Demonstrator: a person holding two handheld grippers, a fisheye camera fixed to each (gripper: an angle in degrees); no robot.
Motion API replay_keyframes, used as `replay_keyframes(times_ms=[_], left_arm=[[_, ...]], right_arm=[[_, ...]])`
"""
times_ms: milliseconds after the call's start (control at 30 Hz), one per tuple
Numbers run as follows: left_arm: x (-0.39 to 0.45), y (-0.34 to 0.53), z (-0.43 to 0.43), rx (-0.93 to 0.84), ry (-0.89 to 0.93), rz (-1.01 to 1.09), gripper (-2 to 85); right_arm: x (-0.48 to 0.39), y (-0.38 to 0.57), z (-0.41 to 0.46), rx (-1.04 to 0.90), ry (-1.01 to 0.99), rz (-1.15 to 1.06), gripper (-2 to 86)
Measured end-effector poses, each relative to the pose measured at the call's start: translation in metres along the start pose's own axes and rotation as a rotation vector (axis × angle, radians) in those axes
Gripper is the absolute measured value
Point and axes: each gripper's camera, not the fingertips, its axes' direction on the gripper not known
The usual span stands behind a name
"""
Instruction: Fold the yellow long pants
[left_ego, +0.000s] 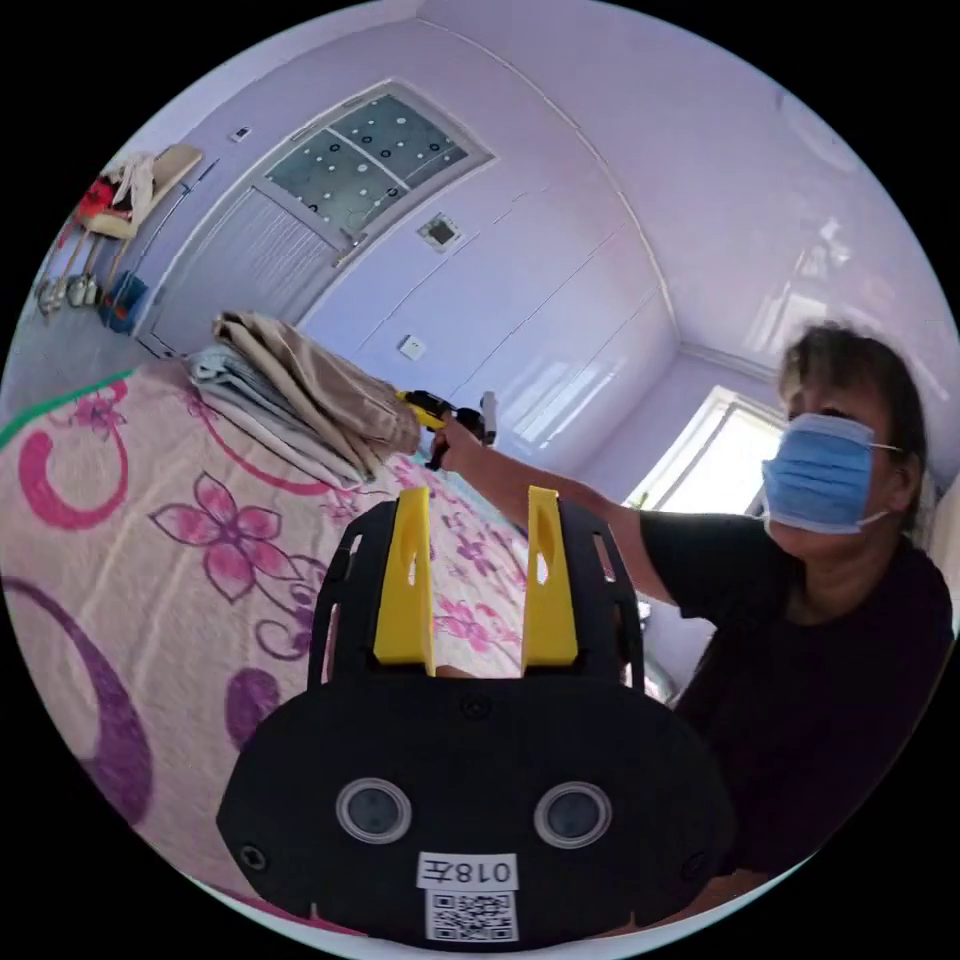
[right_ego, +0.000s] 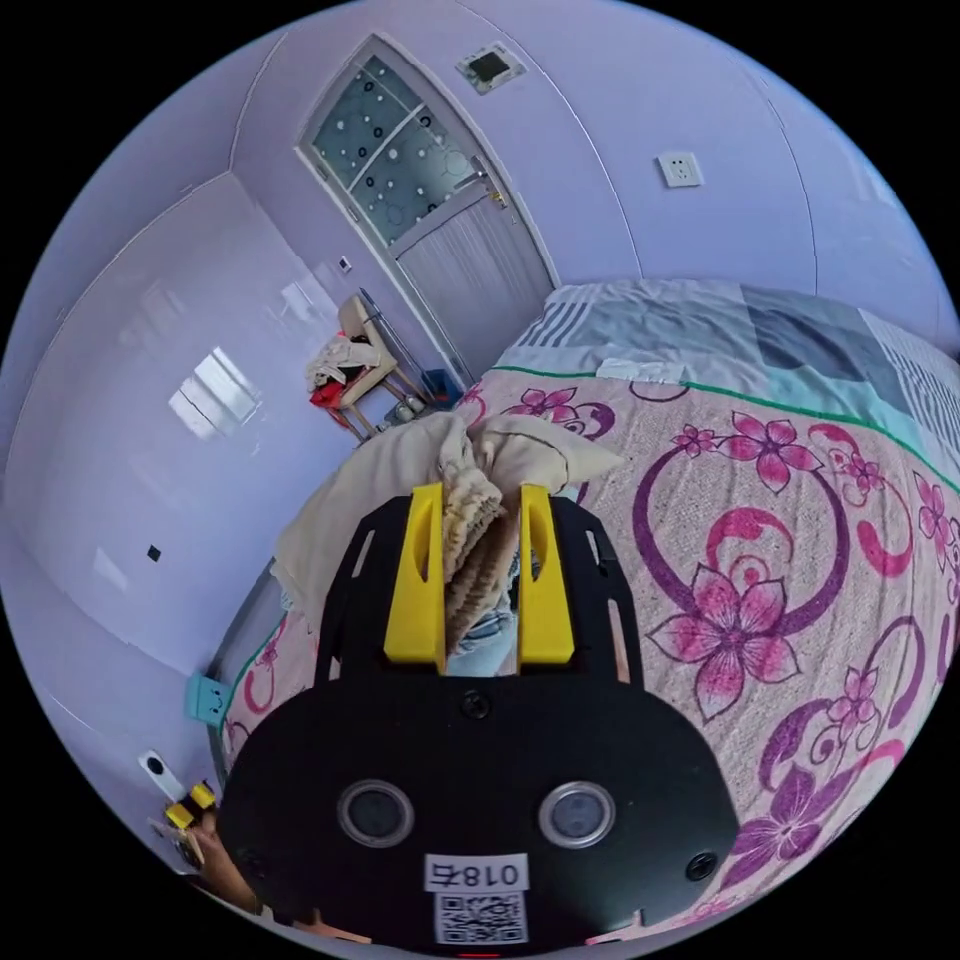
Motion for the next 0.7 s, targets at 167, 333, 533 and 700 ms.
replay_keyframes(times_ms=[167, 333, 533, 700], left_arm=[[0.044, 0.023, -0.004, 0.102, 0.317, 0.110, 7.9], [0.095, 0.040, 0.025, 0.202, 0.701, 0.236, 7.9], [0.196, 0.058, 0.097, 0.161, 0.981, 0.376, 8.5], [0.242, 0.068, 0.199, 0.054, 1.097, 0.229, -0.4]], right_arm=[[0.016, 0.031, -0.097, 0.142, 0.014, -0.041, 8.8], [0.020, 0.167, -0.213, 0.195, -0.209, -0.181, 8.4], [0.037, 0.341, -0.386, 0.440, 0.149, -0.185, 8.5], [0.071, 0.364, -0.470, 0.436, 0.428, -0.248, 5.6]])
